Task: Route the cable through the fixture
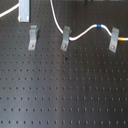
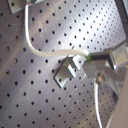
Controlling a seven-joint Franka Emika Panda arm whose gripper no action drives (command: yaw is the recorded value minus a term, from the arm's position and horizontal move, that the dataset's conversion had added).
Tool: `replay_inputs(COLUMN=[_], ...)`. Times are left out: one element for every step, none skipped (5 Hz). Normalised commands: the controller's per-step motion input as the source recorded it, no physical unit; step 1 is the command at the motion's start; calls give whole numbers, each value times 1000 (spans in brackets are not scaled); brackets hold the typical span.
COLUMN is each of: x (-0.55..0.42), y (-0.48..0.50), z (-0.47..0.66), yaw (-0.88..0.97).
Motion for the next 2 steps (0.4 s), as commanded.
replay_inputs(x=[-339, -239], y=[315, 350], z=[229, 159], yaw=[303, 391])
